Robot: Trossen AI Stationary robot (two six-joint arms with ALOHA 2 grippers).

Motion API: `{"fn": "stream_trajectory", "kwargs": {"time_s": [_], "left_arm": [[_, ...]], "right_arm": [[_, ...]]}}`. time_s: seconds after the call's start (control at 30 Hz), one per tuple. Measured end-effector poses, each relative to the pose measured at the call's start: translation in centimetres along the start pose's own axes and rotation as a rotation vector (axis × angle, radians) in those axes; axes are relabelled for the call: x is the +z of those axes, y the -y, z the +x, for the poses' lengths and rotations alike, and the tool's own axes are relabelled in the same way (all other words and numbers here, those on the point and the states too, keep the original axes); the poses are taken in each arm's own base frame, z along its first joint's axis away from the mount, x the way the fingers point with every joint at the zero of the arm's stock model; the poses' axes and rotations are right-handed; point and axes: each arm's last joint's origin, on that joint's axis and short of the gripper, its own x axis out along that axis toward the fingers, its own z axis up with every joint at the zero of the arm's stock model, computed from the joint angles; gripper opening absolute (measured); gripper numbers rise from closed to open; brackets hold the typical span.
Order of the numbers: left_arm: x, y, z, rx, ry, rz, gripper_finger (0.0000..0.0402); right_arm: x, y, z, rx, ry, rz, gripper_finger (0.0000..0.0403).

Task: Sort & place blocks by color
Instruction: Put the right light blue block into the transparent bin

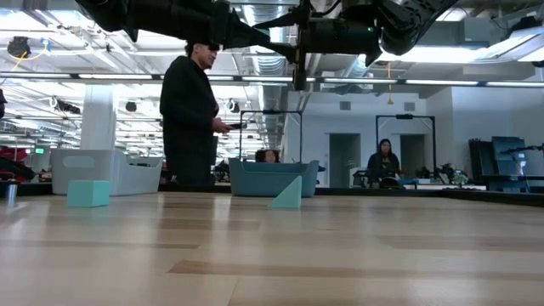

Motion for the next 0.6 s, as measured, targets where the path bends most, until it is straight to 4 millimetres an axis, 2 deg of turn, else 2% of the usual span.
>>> {"fn": "stream_trajectory", "kwargs": {"time_s": [0.13,0.33,0.6], "left_arm": [[0.0,-0.1,0.0,0.030,-0.009,-0.002,0.0141],[0.0,-0.1,0.0,0.037,-0.013,-0.004,0.0147],[-0.2,0.0,0.0,0.034,-0.032,-0.001,0.0145]], "right_arm": [[0.9,0.5,-0.4,-0.024,0.023,-0.021,0.0175],[1.5,0.9,-0.7,-0.034,0.036,-0.030,0.0244],[1.2,1.9,-0.9,-0.156,0.001,-0.047,0.0265]]}}
